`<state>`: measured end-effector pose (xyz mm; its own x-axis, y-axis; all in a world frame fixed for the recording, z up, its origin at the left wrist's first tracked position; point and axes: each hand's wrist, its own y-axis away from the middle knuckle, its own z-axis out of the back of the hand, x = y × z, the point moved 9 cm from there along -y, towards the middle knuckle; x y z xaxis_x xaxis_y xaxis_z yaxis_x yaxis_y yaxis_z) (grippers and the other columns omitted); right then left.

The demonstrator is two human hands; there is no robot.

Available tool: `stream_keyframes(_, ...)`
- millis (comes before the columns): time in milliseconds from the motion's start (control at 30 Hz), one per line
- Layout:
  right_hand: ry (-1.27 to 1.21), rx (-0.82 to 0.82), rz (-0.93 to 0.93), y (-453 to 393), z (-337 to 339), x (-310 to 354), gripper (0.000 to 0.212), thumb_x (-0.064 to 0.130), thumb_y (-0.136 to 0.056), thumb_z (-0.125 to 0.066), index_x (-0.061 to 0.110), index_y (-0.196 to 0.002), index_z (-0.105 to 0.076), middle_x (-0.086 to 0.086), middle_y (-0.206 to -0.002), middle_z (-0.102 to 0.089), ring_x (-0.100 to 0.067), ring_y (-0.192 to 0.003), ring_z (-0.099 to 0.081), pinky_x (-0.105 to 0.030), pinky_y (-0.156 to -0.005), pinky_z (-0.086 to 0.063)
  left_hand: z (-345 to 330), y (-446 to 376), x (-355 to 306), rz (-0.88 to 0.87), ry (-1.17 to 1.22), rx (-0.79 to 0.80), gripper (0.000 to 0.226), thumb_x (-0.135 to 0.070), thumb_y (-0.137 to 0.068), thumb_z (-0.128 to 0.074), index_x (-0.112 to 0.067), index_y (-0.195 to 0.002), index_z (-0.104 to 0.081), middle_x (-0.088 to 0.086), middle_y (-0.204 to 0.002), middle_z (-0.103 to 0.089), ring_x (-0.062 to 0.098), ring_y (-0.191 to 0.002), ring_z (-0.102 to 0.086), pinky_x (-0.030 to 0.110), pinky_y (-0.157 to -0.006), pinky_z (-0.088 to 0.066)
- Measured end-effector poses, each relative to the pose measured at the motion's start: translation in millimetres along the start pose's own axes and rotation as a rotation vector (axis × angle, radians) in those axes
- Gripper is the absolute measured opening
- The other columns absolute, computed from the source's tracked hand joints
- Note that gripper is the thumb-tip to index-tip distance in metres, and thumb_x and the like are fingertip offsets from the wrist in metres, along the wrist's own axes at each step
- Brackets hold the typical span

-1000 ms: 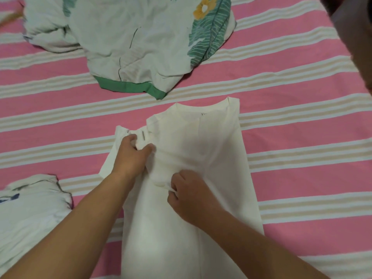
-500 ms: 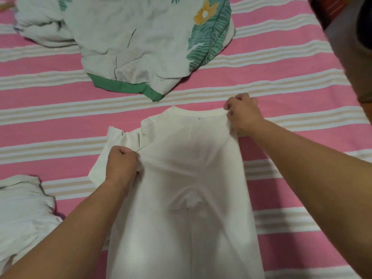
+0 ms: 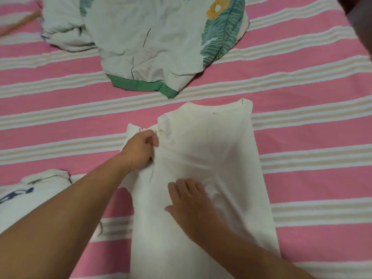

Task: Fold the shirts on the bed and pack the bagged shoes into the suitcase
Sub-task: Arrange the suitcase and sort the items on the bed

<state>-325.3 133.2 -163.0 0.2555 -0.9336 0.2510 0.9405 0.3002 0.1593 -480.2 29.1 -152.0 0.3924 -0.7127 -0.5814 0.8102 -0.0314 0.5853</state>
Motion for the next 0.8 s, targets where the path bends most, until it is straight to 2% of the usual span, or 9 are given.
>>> stream_keyframes(100, -0.084, -0.241, -0.082, -1, 25, -16, 0.02, 0.011, -0.076, -0.07, 0.018, -0.088, -0.056, -0.003, -0.083, -0.052, -0.024, -0.076, -0.049, -0.035, -0.067, -0.048, 0, -6, -3, 0.056, 0.016, 0.068, 0.037, 0.002, -0.095, -0.035, -0.009, -0.089, -0.07, 0.012, -0.092, -0.07, 0.029, -0.075, -0.063, 0.036, -0.07, -0.057)
stream_keyframes(167, -0.337, -0.377, -0.265, 12, 44, -37, 0.015, 0.01, -0.08, -0.066, 0.019, -0.09, -0.059, 0.001, -0.082, -0.057, -0.018, -0.075, -0.053, -0.03, -0.067, -0.047, 6, -2, -18, 0.056, 0.073, 0.031, 0.03, -0.007, -0.099, -0.043, -0.009, -0.094, -0.072, 0.01, -0.096, -0.071, 0.026, -0.074, -0.064, 0.04, -0.072, -0.059)
stream_keyframes(233, -0.691, -0.489, -0.541, 38, 58, -69, 0.012, 0.014, -0.083, -0.062, 0.023, -0.09, -0.058, 0.007, -0.076, -0.058, -0.011, -0.07, -0.052, -0.027, -0.067, -0.043, 5, 1, -44, 0.011, 0.229, 0.017, 0.023, -0.01, -0.101, -0.048, -0.005, -0.101, -0.07, 0.014, -0.09, -0.069, 0.025, -0.067, -0.065, 0.032, -0.061, -0.057)
stream_keyframes(333, -1.035, -0.499, -0.94, 84, 41, -118, 0.012, 0.015, -0.085, -0.062, 0.025, -0.08, -0.056, 0.003, -0.062, -0.058, -0.011, -0.059, -0.054, -0.035, -0.06, -0.047, -31, 13, -98, -0.036, 0.422, 0.235, 0.021, -0.017, -0.101, -0.055, -0.01, -0.119, -0.064, 0.011, -0.102, -0.069, 0.028, -0.079, -0.073, 0.029, -0.061, -0.058)
stream_keyframes(400, -1.166, -0.432, -1.122, 105, 15, -145, 0.009, 0.018, -0.08, -0.062, 0.027, -0.081, -0.062, 0.004, -0.069, -0.066, -0.016, -0.068, -0.065, -0.043, -0.068, -0.057, -63, 5, -121, -0.127, 0.2, 0.294, 0.037, -0.017, -0.098, -0.057, -0.021, -0.135, -0.058, 0.004, -0.122, -0.066, 0.028, -0.102, -0.07, 0.037, -0.085, -0.059)
stream_keyframes(467, -1.333, -0.401, -1.265, 117, -5, -164, 0.014, 0.019, -0.079, -0.062, 0.027, -0.088, -0.068, 0.001, -0.08, -0.073, -0.023, -0.076, -0.072, -0.049, -0.077, -0.061, -90, -5, -136, -0.288, -0.242, 0.219, 0.044, -0.016, -0.097, -0.055, -0.021, -0.14, -0.054, 0.001, -0.131, -0.058, 0.027, -0.116, -0.061, 0.037, -0.098, -0.049)
stream_keyframes(600, -1.471, -0.37, -1.259, 118, -14, -179, 0.005, 0.009, -0.091, -0.068, 0.008, -0.091, -0.073, -0.011, -0.079, -0.075, -0.03, -0.074, -0.074, -0.05, -0.075, -0.062, -132, -14, -155, -0.606, -0.818, 0.032, 0.01, -0.026, -0.098, -0.051, -0.02, -0.096, -0.059, 0.004, -0.101, -0.056, 0.033, -0.104, -0.056, 0.041, -0.081, -0.043)
stream_keyframes(700, -1.458, -0.291, -1.217, 113, -19, -180, 0.008, 0.02, -0.089, -0.072, 0.012, -0.089, -0.075, -0.008, -0.078, -0.076, -0.028, -0.074, -0.075, -0.053, -0.077, -0.061, -144, -21, -168, -0.667, -0.88, -0.014, 0.028, -0.035, -0.101, -0.051, -0.026, -0.123, -0.064, 0.002, -0.117, -0.062, 0.03, -0.112, -0.053, 0.044, -0.092, -0.041)
stream_keyframes(800, -1.413, -0.251, -1.241, 112, -22, -185, 0.006, 0.018, -0.088, -0.074, 0.016, -0.082, -0.074, -0.004, -0.071, -0.075, -0.02, -0.065, -0.072, -0.048, -0.074, -0.062, -151, -24, -172, -0.604, -0.842, 0.06, 0.024, -0.037, -0.1, -0.054, -0.027, -0.118, -0.066, -0.003, -0.115, -0.066, 0.027, -0.114, -0.055, 0.044, -0.095, -0.04)
